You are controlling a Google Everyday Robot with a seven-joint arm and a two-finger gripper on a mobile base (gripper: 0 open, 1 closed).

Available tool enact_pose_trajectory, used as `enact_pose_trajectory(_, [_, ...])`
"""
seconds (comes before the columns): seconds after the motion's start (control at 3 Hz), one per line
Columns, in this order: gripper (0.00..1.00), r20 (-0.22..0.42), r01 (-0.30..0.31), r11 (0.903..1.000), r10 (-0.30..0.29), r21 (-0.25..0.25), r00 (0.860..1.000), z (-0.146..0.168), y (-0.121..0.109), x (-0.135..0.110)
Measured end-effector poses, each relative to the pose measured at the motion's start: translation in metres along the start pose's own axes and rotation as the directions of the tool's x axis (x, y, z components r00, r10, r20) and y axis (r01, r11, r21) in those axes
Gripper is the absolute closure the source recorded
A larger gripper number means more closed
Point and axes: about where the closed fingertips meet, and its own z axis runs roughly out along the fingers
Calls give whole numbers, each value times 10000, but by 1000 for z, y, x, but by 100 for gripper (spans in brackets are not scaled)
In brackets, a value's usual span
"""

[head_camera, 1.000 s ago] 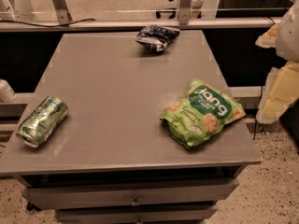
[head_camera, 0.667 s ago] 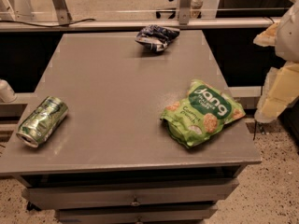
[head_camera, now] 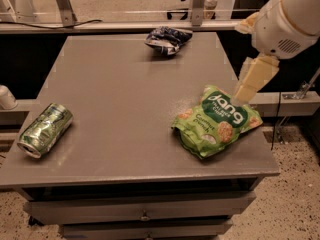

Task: Move blue chip bag near green can

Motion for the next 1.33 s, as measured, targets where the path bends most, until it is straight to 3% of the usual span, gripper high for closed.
enact_pose_trajectory(0.67, [0,1405,-23,9987,-50,515,9901,88,-70,-51])
enact_pose_trajectory(1.33, [0,2064,-674,9971,586,360,9767,181,-138,-75])
